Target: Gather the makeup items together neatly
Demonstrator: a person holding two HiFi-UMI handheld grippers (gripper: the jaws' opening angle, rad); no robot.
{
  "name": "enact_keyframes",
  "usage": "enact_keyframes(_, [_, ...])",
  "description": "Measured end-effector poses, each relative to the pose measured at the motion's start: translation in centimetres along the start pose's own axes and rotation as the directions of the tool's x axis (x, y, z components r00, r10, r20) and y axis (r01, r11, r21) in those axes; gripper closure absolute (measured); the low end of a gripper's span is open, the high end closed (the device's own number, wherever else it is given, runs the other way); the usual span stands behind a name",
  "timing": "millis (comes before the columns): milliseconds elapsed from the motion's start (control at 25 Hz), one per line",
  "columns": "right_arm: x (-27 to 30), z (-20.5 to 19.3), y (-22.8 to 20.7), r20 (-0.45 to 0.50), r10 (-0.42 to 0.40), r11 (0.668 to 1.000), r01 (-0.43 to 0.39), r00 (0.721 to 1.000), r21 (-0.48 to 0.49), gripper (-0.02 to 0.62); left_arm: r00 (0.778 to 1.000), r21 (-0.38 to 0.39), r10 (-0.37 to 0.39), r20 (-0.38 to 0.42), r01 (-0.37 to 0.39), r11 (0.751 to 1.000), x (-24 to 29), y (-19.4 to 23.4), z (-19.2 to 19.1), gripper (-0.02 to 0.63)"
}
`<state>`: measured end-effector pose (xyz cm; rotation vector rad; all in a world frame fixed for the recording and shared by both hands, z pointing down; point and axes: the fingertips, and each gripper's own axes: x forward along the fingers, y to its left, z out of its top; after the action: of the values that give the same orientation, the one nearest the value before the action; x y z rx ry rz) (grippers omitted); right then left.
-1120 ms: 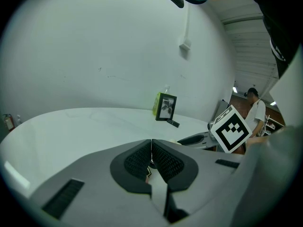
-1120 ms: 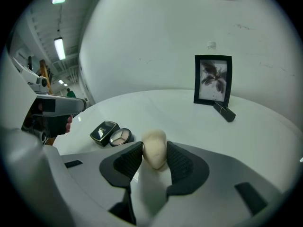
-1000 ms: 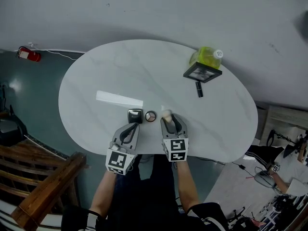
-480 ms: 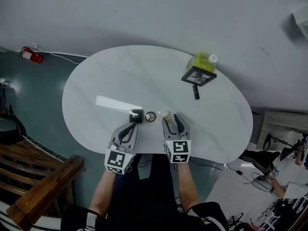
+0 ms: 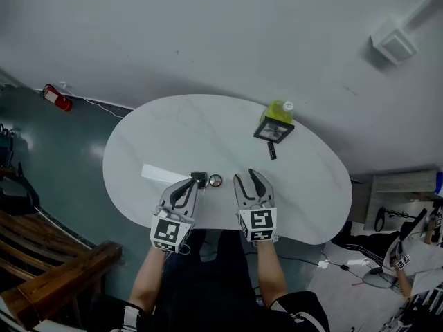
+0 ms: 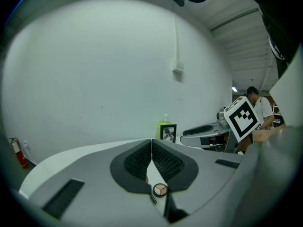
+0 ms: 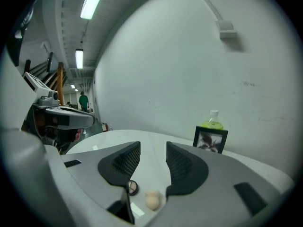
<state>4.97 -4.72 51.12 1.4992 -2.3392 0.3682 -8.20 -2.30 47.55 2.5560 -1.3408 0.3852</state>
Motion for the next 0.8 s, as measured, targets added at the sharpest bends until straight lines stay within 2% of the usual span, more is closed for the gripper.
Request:
enact_keyframes(160, [-1.5, 2.6, -0.1, 0.046, 0.0, 1.0, 0.0, 0.999, -0.005, 0.415, 0.999, 0.018, 0.016, 0.044, -0.017, 1.0, -1.0, -0.4, 2.7, 0.586])
enact_keyframes(480, [-4.6, 6.8, 0.2, 0.135, -0.005, 0.999, 0.011, 0.991, -0.038, 0.474, 0.991, 0.052, 0.039, 0.128, -0.046, 0.998, -3.0, -1.1, 7.4, 0.586])
enact_keyframes(680, [-6.0, 7.8, 0.0, 0.164, -0.031, 0.999, 0.038, 0.986, -0.039, 0.546, 0.984, 0.074, 0.043, 0.171, -0.056, 0.996, -3.7, -1.7, 9.3, 0.586])
enact_keyframes(800, [-6.7, 7.9, 0.1, 0.165, -0.035, 0.998, 0.043, 0.986, -0.043, 0.552, 0.982, 0.081, 0.046, 0.181, -0.061, 0.995, -4.0, -1.8, 9.7, 0.586])
